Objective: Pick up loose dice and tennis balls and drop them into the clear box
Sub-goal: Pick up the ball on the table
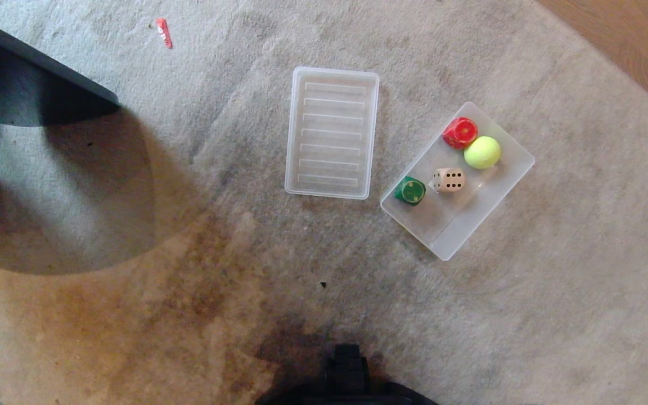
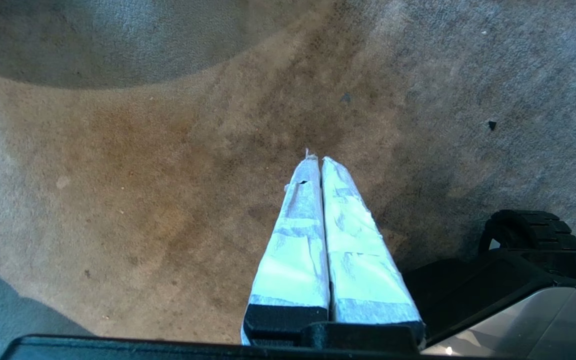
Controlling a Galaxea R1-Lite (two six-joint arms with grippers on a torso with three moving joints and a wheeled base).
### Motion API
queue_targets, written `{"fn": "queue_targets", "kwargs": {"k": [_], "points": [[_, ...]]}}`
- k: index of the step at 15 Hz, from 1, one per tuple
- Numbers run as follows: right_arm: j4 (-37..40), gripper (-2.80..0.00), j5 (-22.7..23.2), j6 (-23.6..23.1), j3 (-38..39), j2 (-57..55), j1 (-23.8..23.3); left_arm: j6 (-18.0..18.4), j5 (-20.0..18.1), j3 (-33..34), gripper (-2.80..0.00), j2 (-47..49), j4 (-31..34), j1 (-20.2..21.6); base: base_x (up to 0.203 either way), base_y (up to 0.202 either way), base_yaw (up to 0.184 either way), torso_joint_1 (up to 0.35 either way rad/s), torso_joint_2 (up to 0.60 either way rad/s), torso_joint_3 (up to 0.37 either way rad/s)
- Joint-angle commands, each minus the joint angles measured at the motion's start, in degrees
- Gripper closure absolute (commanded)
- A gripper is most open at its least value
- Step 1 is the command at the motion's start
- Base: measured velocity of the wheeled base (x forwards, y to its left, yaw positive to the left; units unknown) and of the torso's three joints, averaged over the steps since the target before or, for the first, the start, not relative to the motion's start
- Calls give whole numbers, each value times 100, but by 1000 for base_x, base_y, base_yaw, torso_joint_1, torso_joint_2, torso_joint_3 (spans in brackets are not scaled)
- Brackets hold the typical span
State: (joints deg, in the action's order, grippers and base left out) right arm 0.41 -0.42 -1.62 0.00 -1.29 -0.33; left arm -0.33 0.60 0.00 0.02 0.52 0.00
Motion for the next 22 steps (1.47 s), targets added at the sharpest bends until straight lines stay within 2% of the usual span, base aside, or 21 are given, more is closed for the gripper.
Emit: {"fn": "queue_targets", "kwargs": {"k": [1,22], "points": [[-4,0,-2,-5,18,-11,-2,-2,2,0,0,-2,0,0,0,0,0,0,0,0],[2,0,-2,-5,18,-11,-2,-2,2,4,0,-2,0,0,0,0,0,0,0,0]]}}
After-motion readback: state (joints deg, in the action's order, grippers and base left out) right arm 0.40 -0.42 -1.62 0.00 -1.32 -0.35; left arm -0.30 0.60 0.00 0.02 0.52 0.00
